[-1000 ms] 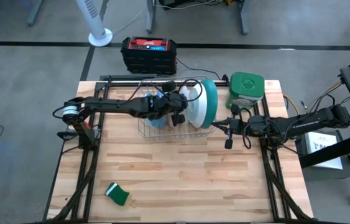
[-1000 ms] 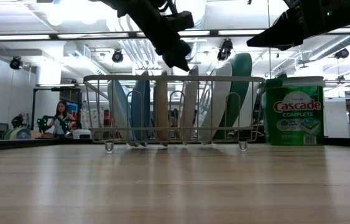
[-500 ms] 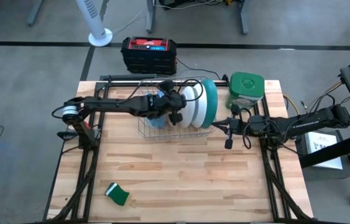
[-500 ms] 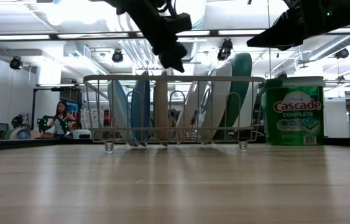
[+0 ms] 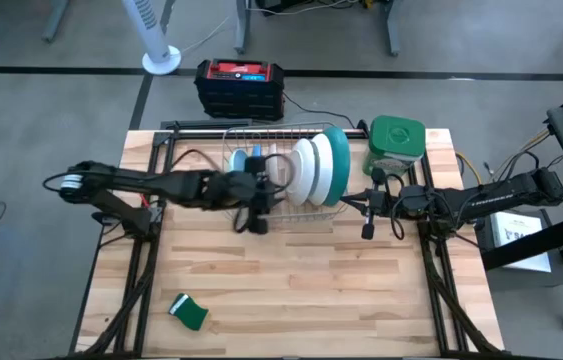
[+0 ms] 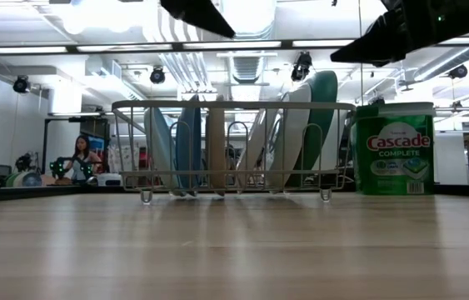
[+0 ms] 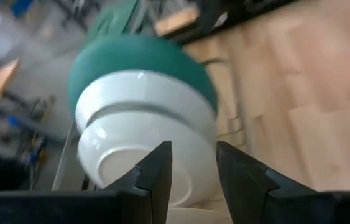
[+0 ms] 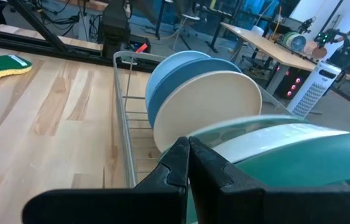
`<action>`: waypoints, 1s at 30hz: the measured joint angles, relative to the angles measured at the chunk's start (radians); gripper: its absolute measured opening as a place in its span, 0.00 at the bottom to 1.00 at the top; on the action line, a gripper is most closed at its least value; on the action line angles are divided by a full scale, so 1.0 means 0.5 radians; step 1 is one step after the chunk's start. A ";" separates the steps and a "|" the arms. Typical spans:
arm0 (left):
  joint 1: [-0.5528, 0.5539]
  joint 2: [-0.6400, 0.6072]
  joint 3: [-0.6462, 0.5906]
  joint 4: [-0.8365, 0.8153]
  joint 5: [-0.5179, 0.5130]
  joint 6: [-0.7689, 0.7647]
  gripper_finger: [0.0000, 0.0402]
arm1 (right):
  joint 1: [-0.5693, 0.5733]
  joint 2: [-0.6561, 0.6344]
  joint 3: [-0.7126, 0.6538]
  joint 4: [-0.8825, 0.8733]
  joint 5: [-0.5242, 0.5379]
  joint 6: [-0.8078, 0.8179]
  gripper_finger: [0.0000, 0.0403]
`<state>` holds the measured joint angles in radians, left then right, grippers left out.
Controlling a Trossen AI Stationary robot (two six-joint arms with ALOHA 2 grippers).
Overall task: Sort dishes
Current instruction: Return to Home Position
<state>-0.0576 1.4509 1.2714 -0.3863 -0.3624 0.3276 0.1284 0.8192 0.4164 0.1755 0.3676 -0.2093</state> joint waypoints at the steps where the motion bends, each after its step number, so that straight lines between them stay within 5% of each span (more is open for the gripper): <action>1: -0.028 -0.060 -0.075 0.070 0.011 0.022 0.29 | 0.001 0.000 0.000 0.005 0.000 -0.019 0.00; 14: -0.197 -0.872 -1.007 0.782 0.011 0.136 0.29 | 0.001 -0.038 -0.011 0.154 -0.066 -0.238 0.00; 30: -0.198 -1.652 -1.582 0.788 -0.287 0.056 0.29 | -0.001 -0.488 -0.175 0.138 -0.058 -0.287 0.00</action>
<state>-0.1566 0.6250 0.4803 0.0078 -0.5058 0.3554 0.1280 0.5752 0.3291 0.2444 0.3385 -0.3528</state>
